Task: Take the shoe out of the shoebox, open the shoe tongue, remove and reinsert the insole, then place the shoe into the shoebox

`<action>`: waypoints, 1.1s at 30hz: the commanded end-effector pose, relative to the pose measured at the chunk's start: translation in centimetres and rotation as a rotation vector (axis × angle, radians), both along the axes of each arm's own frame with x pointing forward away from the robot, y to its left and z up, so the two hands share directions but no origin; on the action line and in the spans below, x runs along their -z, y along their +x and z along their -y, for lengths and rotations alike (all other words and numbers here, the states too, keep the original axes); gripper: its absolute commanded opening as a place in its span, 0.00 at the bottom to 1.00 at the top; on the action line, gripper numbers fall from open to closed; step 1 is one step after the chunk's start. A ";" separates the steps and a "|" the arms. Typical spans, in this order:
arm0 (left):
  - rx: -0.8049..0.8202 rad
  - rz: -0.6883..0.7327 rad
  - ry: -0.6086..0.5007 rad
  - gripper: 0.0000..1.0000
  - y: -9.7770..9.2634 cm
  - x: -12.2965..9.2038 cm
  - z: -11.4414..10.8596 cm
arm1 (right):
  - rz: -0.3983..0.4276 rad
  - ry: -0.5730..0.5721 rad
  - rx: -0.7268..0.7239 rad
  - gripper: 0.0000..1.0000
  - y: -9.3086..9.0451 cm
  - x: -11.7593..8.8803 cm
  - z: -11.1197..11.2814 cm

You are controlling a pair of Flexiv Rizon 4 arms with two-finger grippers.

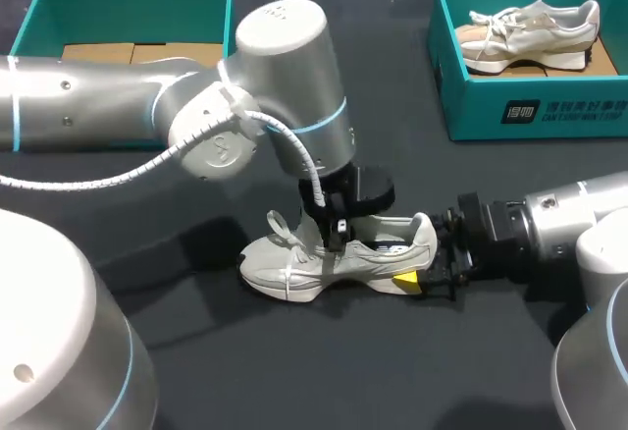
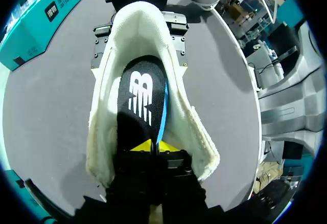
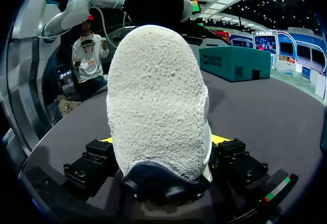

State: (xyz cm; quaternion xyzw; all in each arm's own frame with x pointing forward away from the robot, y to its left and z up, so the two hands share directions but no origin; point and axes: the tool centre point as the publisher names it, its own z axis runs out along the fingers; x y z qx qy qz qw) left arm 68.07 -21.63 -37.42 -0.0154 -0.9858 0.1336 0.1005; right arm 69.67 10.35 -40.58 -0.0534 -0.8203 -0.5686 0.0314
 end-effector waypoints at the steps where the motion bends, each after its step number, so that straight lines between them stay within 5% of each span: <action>1: -0.029 -0.024 -0.193 0.00 0.2 -0.9 -1.3 | -0.001 -0.006 0.001 0.00 0.0 0.2 -0.1; 33: -0.173 -0.225 -0.477 0.00 2.2 -3.4 -0.3 | -0.001 -0.006 0.001 0.00 0.0 0.2 -0.1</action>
